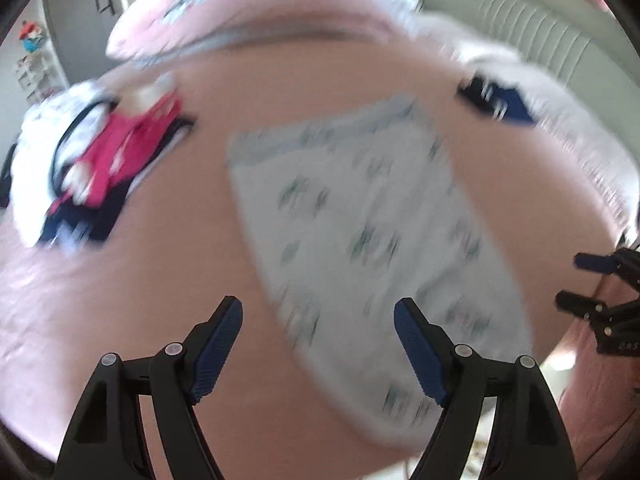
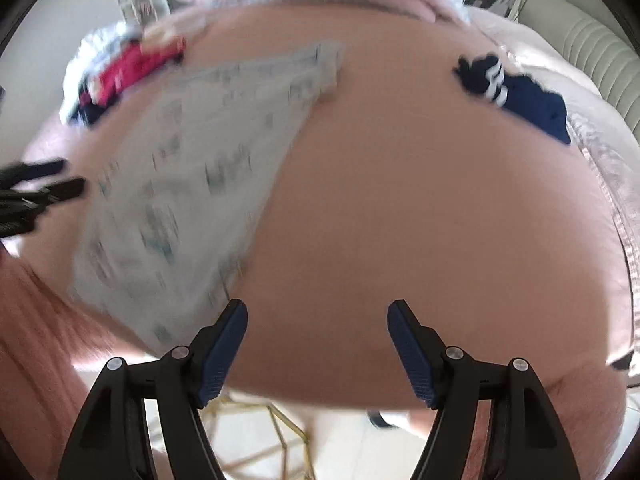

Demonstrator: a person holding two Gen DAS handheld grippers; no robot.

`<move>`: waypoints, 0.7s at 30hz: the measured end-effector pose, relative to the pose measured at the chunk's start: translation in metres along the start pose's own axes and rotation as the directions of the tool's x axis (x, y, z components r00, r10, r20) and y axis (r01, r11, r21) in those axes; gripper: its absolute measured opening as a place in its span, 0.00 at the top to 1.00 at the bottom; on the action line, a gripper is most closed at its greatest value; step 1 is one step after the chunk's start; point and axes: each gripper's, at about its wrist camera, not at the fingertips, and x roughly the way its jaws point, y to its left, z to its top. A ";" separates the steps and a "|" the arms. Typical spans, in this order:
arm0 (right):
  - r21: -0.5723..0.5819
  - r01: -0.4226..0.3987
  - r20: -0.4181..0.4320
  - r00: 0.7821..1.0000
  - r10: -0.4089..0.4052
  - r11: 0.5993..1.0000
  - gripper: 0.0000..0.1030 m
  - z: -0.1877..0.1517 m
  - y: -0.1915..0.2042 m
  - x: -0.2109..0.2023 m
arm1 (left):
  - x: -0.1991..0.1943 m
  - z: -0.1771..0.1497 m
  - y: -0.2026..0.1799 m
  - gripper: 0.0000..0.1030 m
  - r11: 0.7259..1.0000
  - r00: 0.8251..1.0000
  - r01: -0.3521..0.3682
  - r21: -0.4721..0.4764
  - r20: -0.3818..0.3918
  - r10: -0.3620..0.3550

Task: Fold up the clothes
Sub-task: 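Move both open grippers toward the shorts' waistband edge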

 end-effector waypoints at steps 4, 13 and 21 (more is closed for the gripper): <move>-0.066 0.009 0.076 0.997 -0.004 0.998 0.30 0.051 0.014 0.003 | 0.039 0.034 0.008 0.24 0.998 1.000 -0.010 0.067 0.029 0.008; -0.281 0.012 0.070 0.998 0.008 0.960 0.31 0.153 0.069 0.099 | 0.114 0.070 0.037 0.26 0.993 0.999 -0.014 0.115 -0.042 0.019; -0.167 0.029 0.076 0.997 -0.016 0.986 0.38 0.214 0.023 0.153 | 0.155 0.117 0.078 0.24 0.996 0.999 -0.030 0.087 -0.007 0.031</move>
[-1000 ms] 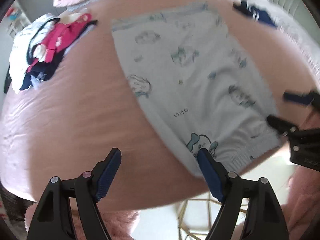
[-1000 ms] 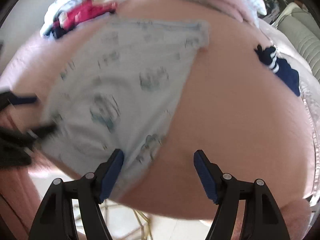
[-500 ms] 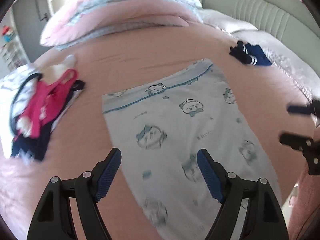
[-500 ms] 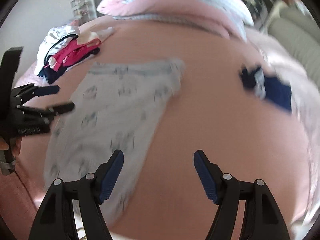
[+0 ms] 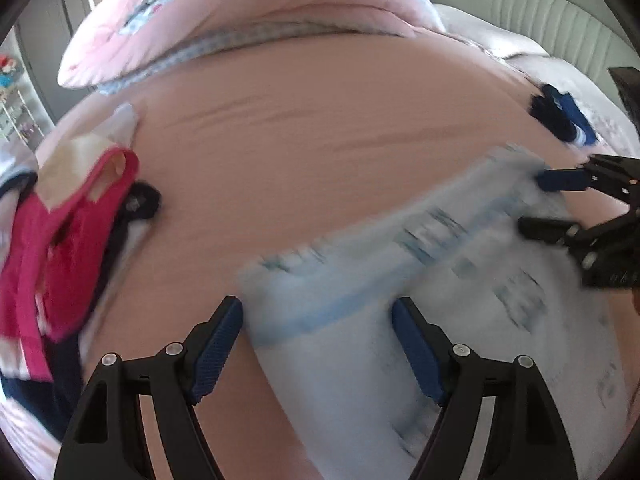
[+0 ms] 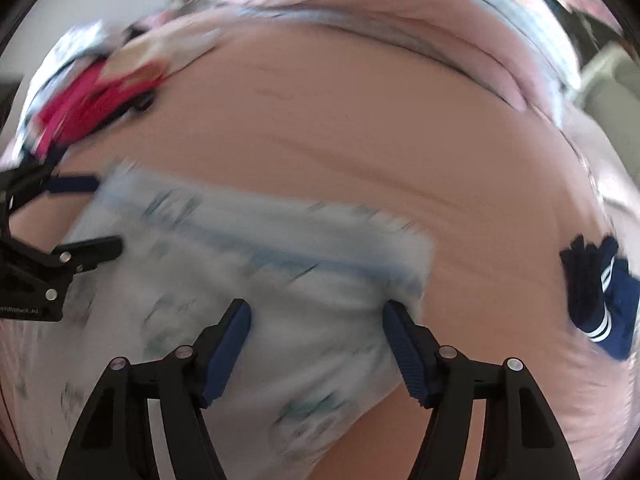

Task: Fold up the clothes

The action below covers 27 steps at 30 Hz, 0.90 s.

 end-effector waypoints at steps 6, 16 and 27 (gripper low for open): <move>0.194 -0.086 0.023 0.996 0.084 0.977 0.43 0.019 -0.035 0.014 | 0.000 0.018 0.008 0.21 0.999 1.000 -0.009 -0.053 0.016 0.010; 0.109 -0.132 -0.011 0.991 0.134 0.985 0.40 -0.051 0.017 -0.054 | -0.072 -0.054 -0.048 0.21 0.995 0.995 0.103 0.009 0.011 -0.103; 0.009 -0.037 -0.033 0.999 0.037 0.999 0.32 -0.155 0.036 -0.086 | -0.094 -0.122 -0.054 0.20 1.000 0.995 -0.013 -0.028 -0.099 0.010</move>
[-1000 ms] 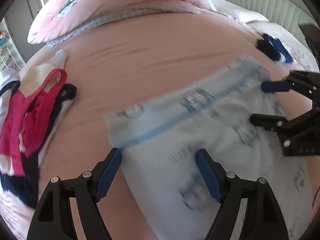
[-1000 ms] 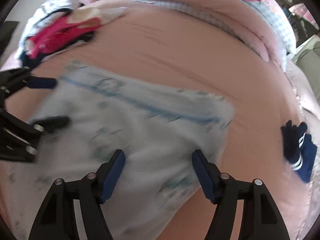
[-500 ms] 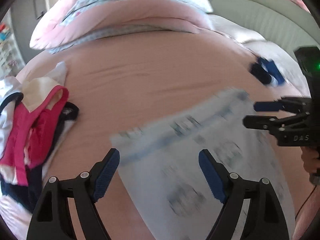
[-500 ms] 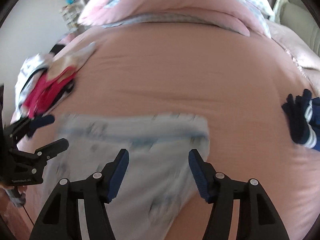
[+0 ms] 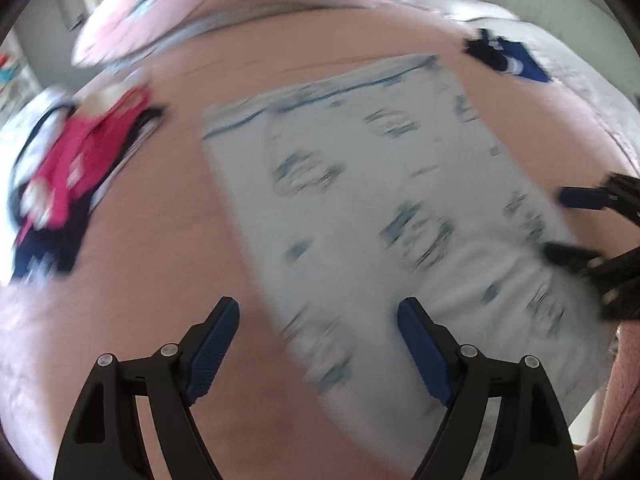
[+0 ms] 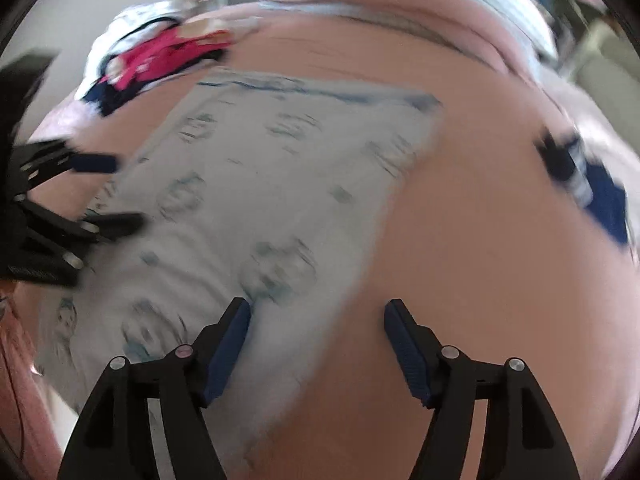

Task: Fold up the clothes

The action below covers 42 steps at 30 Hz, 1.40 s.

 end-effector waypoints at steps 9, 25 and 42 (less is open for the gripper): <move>0.116 -0.059 0.035 0.998 0.056 0.991 0.32 -0.022 0.004 -0.033 | -0.037 -0.030 -0.016 0.21 0.972 0.978 0.177 -0.155 0.140 -0.155; 0.162 -0.053 -0.015 0.998 0.056 0.985 0.32 -0.069 -0.008 -0.048 | -0.044 -0.059 -0.004 0.20 0.957 0.987 0.133 -0.256 0.123 -0.104; 0.149 -0.085 -0.013 0.996 0.088 0.985 0.32 -0.067 0.006 -0.052 | -0.047 -0.075 0.019 0.20 0.882 0.990 0.105 -0.460 0.128 -0.052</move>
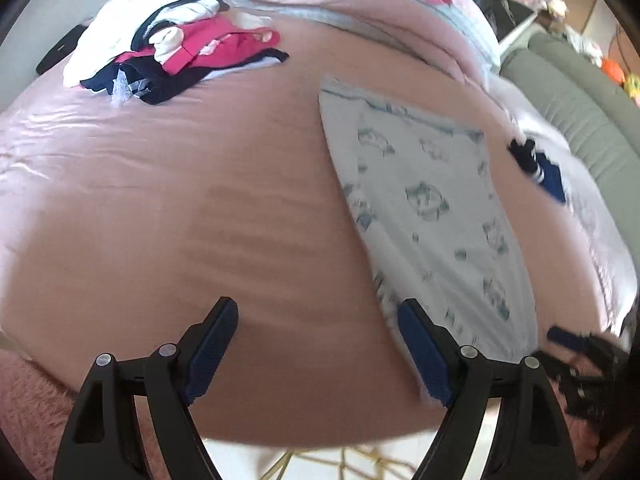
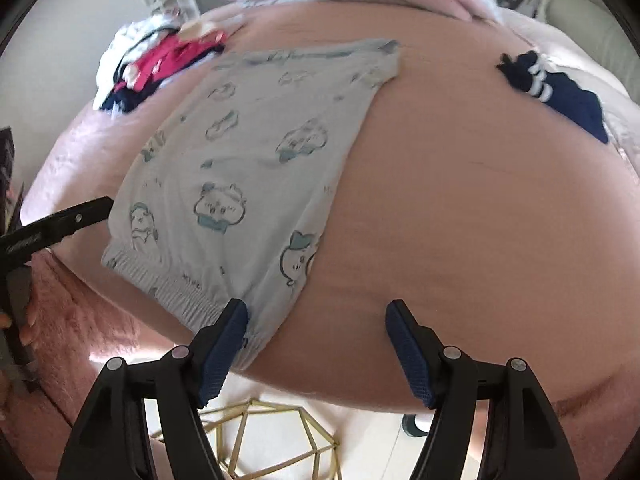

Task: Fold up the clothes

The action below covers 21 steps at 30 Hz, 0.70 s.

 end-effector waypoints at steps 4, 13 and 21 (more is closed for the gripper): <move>-0.020 -0.027 0.056 0.998 0.028 0.999 0.32 0.012 0.011 -0.010 | 0.006 -0.011 -0.032 0.20 0.994 0.997 0.063 0.093 -0.038 -0.060; -0.046 0.009 0.026 1.000 -0.007 0.999 0.32 0.006 0.015 0.009 | -0.017 -0.018 -0.044 0.20 0.988 1.000 -0.003 0.156 0.025 -0.001; -0.031 0.066 0.025 0.998 -0.065 0.997 0.32 0.006 0.003 0.008 | 0.005 -0.023 -0.027 0.20 0.998 0.997 -0.022 0.064 -0.078 0.027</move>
